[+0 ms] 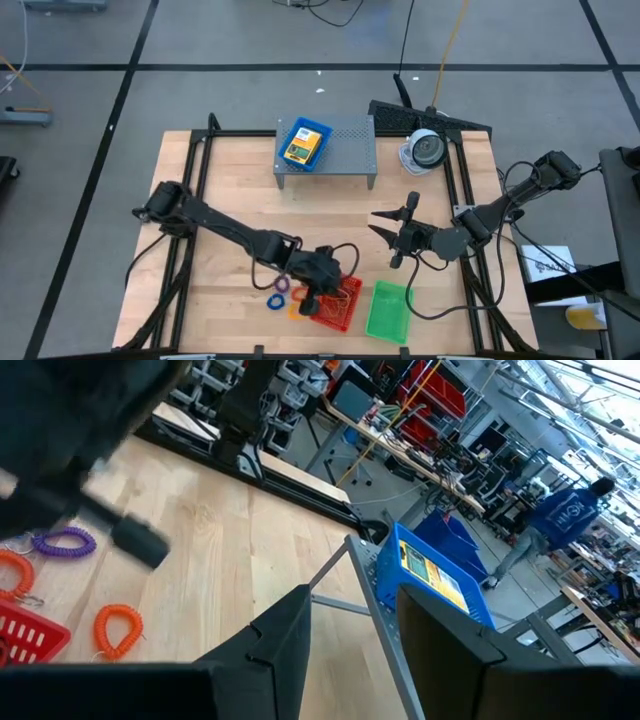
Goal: Pick & Place Office Desk Supplies
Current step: Put the red rubber band into the red bin
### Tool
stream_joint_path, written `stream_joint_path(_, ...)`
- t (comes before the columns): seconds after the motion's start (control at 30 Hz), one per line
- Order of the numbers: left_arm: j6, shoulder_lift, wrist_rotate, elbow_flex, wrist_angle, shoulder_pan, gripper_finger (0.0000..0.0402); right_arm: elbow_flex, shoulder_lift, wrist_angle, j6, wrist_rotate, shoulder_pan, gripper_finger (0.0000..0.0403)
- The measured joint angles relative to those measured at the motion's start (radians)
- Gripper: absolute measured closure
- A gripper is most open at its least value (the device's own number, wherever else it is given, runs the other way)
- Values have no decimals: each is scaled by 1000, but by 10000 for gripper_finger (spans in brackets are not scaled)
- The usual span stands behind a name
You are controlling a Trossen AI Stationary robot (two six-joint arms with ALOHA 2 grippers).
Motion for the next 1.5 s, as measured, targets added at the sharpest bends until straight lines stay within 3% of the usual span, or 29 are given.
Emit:
stream_joint_path(0.2, -20, 60, 83, -2, 68, 13, 401, 0, 0, -4, 4, 0, 0, 261)
stream_joint_path(0.67, 33, 63, 20, -21, 40, 9, 401, 0, 0, -5, 4, 0, 0, 261)
stream_joint_path(0.9, 4, 64, 37, -122, 212, 8, 401, 0, 0, -4, 4, 0, 0, 261)
stream_joint_path(1.07, -15, 64, 41, -132, 228, 8, 400, 0, 0, 12, 4, 0, 0, 261)
stream_joint_path(1.5, -19, 64, 52, -132, 235, 8, 348, 0, 0, 15, 4, -4, 0, 261)
